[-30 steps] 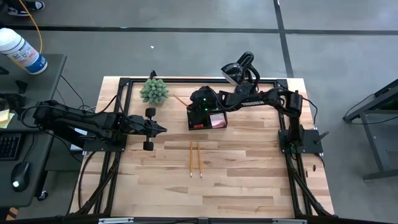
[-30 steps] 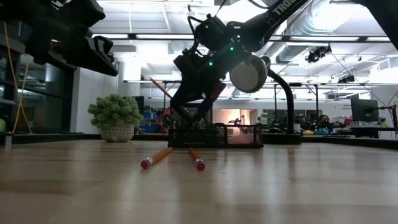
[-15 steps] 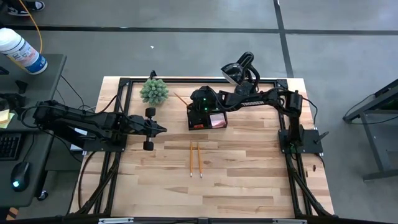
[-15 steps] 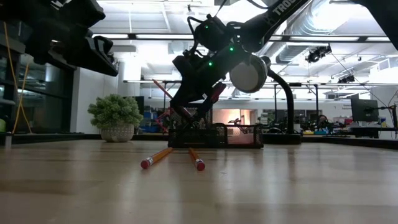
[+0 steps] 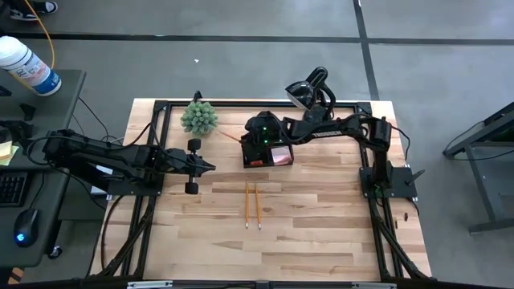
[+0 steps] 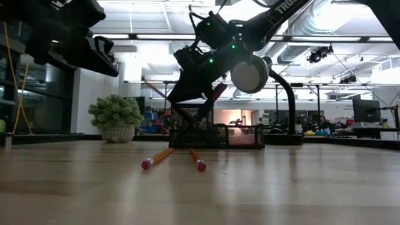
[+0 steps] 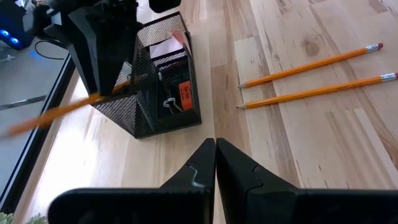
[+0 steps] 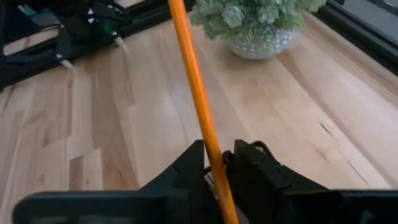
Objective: Pick and place office supplies into organizer
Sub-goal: Put the top pencil into the desk organizer, then put the left pencil into the desk organizer
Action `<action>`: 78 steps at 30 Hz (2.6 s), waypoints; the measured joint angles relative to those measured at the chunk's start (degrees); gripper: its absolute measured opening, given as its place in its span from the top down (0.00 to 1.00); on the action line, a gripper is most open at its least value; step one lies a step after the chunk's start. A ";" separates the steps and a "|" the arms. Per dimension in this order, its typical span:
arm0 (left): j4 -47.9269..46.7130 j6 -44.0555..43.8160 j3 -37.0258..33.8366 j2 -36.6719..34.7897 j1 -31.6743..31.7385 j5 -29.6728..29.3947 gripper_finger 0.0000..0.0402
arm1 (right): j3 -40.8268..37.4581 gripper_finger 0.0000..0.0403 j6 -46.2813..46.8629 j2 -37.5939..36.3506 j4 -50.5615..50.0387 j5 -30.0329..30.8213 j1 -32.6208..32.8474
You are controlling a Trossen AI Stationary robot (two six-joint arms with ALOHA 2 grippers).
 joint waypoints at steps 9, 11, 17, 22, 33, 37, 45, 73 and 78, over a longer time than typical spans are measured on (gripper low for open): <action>-0.25 0.07 0.00 0.00 0.00 0.00 0.99 | 0.00 0.78 1.90 -0.11 1.97 0.12 -0.03; -0.25 0.07 0.00 0.00 0.01 0.01 0.99 | 0.00 0.78 2.71 -0.21 3.68 -0.27 -0.03; -0.24 0.07 0.00 0.00 0.01 0.02 0.99 | 0.04 0.78 2.94 -2.21 5.55 -0.66 -0.03; -0.24 0.50 -0.01 0.00 0.00 0.01 0.99 | 0.07 0.78 1.99 -4.60 5.94 0.22 -0.08; -0.15 -1.62 -0.01 0.01 0.00 -1.38 0.99 | 0.13 0.97 3.31 -15.72 -6.12 0.09 1.99; -0.11 -3.19 -0.01 0.00 0.00 -1.38 0.99 | 0.20 0.97 2.54 -19.90 -17.76 -0.94 6.07; 0.17 -3.94 -0.01 0.00 0.00 -1.00 0.99 | 0.13 0.97 9.28 -20.57 -26.57 2.79 18.56; 0.73 -20.34 0.01 0.47 0.00 11.21 0.99 | 0.13 1.00 46.50 -16.21 -32.86 1.09 37.99; 0.58 -34.13 -0.01 2.70 -0.02 17.82 0.99 | 0.13 1.00 40.38 -15.07 -33.56 -0.18 35.19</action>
